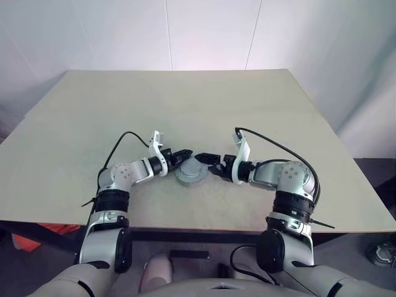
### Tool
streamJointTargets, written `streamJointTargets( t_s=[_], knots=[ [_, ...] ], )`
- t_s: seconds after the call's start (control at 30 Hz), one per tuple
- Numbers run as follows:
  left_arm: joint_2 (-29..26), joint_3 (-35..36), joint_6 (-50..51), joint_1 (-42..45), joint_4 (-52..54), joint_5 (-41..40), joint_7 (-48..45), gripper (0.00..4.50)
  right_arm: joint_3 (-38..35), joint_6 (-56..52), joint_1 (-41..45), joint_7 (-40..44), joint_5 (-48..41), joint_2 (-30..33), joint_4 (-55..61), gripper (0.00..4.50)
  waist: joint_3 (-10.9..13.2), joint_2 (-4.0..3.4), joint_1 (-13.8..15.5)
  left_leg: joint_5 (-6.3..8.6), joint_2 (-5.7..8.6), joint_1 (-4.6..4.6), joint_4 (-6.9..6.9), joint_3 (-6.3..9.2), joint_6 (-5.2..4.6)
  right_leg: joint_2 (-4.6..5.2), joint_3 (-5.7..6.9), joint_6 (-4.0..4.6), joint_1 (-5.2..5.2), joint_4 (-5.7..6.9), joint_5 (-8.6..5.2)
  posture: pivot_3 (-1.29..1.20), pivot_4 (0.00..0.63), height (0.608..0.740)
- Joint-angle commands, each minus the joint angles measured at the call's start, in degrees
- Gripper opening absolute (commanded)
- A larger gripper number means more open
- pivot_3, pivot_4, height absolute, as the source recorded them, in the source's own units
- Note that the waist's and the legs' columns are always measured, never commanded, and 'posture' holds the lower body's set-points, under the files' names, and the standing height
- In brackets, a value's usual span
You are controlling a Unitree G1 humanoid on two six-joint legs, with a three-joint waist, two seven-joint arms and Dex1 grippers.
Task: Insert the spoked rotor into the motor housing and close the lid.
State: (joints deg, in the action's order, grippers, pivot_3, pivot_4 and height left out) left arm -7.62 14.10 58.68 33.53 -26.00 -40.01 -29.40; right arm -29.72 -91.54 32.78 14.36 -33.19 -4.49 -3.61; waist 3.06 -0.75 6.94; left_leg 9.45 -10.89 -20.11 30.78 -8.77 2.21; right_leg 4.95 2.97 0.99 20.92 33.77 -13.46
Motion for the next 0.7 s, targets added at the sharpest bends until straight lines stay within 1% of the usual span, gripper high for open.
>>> streamJointTargets(
  t_s=[0.03,0.17,0.3,0.4,0.63,0.67,0.7],
  knots=[
    [0.0,-1.5,1.3,-1.5,-1.9,2.5,2.4,0.00,4.1,-1.0,-0.6,1.2,-1.2,0.5,0.8,4.47,0.0,-0.05,0.0,0.00,0.00,0.00,0.00,0.00,0.00,0.00,0.00,0.00,0.01,0.00,0.00,0.00,0.000,0.740],
    [-0.1,-0.9,2.2,-1.7,-0.4,1.0,1.4,0.00,5.4,-0.3,-1.1,2.2,-0.9,2.9,0.4,4.47,0.0,-0.03,0.1,0.00,0.03,0.03,0.00,0.01,0.00,0.02,0.00,-0.02,-0.08,-0.02,-0.01,0.00,0.000,0.740],
    [-2.3,-0.2,6.0,-2.6,4.2,-2.0,-1.0,0.00,5.5,0.0,-1.0,2.9,-0.9,4.4,-0.1,4.47,0.0,-0.03,0.2,0.00,0.04,-0.03,0.00,0.02,0.00,0.01,0.00,0.13,-0.04,-0.02,0.08,0.00,0.000,0.740],
    [-3.0,0.0,7.0,-3.1,5.7,-2.5,-0.4,0.00,5.7,-0.4,-1.4,3.2,-1.1,4.7,0.2,4.47,0.0,-0.03,0.2,0.01,0.06,-0.11,0.00,0.04,-0.02,0.01,0.00,-0.03,0.01,-0.02,0.18,0.00,0.000,0.740],
    [-1.1,0.0,6.7,-4.1,7.5,-2.4,1.5,0.00,6.8,-0.5,-2.2,3.7,-1.5,3.5,0.4,4.47,0.0,-0.02,0.3,0.00,0.07,-0.03,0.00,0.04,-0.01,0.02,0.00,0.12,-0.09,-0.02,0.09,0.00,0.000,0.740],
    [-0.9,-0.1,6.6,-4.3,7.7,-2.3,1.7,0.00,6.8,-0.6,-2.2,3.8,-1.6,3.4,0.5,4.12,0.0,-0.02,0.4,0.00,0.07,-0.03,0.00,0.04,-0.01,0.02,0.00,0.13,-0.10,-0.02,0.09,0.00,0.000,0.740],
    [-0.8,0.0,6.5,-4.3,7.7,-2.2,1.8,0.00,6.8,-0.7,-2.2,4.0,-1.7,3.4,0.5,3.92,0.0,-0.02,0.4,0.01,0.07,-0.04,0.00,0.05,-0.01,0.02,0.00,0.13,-0.10,-0.01,0.09,0.00,0.000,0.740]
  ],
)
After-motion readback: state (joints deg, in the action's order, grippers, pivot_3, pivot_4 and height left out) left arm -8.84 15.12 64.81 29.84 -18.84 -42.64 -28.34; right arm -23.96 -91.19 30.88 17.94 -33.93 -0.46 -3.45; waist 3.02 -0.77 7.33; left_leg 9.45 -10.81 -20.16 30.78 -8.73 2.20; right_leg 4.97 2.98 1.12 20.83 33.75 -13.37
